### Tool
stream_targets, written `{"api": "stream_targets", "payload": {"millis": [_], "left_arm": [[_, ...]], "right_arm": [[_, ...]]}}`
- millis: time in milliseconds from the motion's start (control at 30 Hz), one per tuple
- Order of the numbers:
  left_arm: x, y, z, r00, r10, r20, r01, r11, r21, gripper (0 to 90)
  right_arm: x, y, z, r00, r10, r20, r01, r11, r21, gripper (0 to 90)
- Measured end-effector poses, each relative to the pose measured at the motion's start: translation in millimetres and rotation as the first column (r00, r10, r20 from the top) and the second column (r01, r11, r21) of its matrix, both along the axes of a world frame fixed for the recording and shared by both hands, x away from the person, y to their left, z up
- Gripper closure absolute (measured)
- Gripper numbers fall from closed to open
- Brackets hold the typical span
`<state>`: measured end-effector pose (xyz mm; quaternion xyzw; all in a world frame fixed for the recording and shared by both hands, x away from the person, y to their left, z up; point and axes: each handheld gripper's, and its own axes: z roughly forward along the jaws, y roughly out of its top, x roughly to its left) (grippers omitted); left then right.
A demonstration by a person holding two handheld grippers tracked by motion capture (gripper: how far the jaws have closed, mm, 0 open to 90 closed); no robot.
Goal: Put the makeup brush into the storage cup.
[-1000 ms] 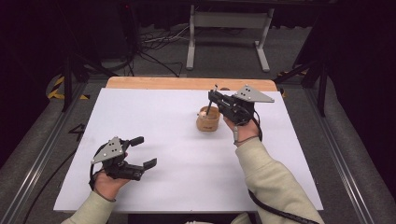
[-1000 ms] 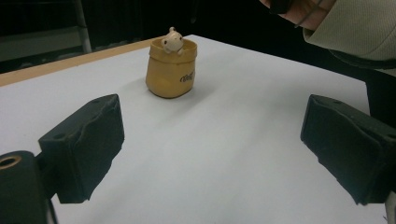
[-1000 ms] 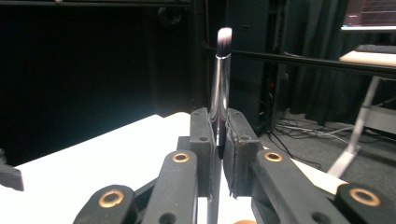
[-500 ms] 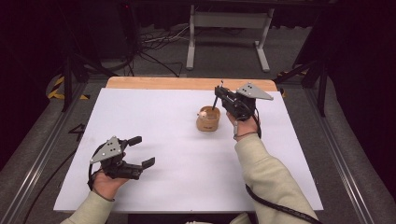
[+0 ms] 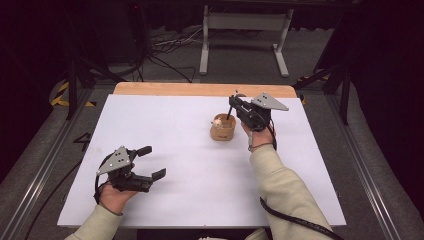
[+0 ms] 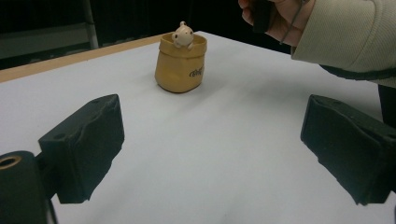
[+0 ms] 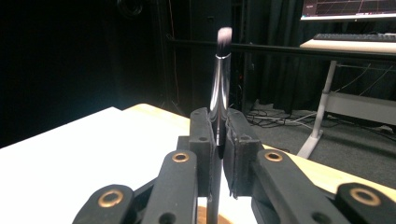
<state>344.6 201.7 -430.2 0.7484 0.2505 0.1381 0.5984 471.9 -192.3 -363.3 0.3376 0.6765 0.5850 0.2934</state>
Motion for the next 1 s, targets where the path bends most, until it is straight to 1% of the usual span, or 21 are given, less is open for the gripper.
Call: {"api": "stream_targets", "payload": {"millis": [267,400,733,767,800,867,900,933,1000], "left_arm": [[0.5,-0.6,-0.8,1.0000,0.000,-0.002,0.000,1.0000,-0.001,7.1],[0.9,-0.8,-1.0,1.0000,-0.004,-0.001,0.004,1.0000,0.004,7.2],[1.6,-1.3,-1.2,1.0000,-0.006,-0.004,0.006,1.0000,0.002,7.2],[1.7,-1.3,-1.1,1.0000,-0.006,-0.004,0.006,1.0000,0.002,7.3],[1.8,-1.4,-1.2,1.0000,-0.005,-0.003,0.005,1.0000,0.001,7.3],[2.0,-1.3,-1.1,1.0000,-0.005,-0.003,0.005,1.0000,0.000,7.3],[2.0,-1.1,-1.2,1.0000,-0.005,-0.003,0.005,1.0000,0.002,7.3],[2.0,-1.0,-1.4,1.0000,-0.005,-0.003,0.005,1.0000,0.001,7.3],[2.0,-1.0,-1.5,1.0000,-0.006,-0.003,0.006,1.0000,0.001,7.3]], "right_arm": [[1.6,1.6,-9.5,0.9997,0.005,-0.022,-0.005,1.000,0.004,83.0],[2.6,4.1,-13.6,0.9994,0.012,-0.031,-0.012,1.000,-0.007,83.0],[4.3,5.0,-22.7,0.9977,0.013,-0.067,-0.014,1.000,-0.015,81.9],[4.3,5.0,-23.3,0.9974,0.019,-0.069,-0.020,1.000,-0.010,79.1],[4.2,4.7,-23.6,0.9970,0.025,-0.074,-0.026,1.000,-0.008,74.4],[4.6,3.5,-23.5,0.9955,0.044,-0.083,-0.044,0.999,0.004,55.7],[5.2,2.2,-23.2,0.9947,0.056,-0.086,-0.055,0.998,0.012,43.6],[5.2,0.8,-22.3,0.9943,0.054,-0.092,-0.053,0.999,0.012,35.3],[4.5,-4.4,-19.0,0.9935,0.068,-0.092,-0.065,0.997,0.036,24.0]]}}
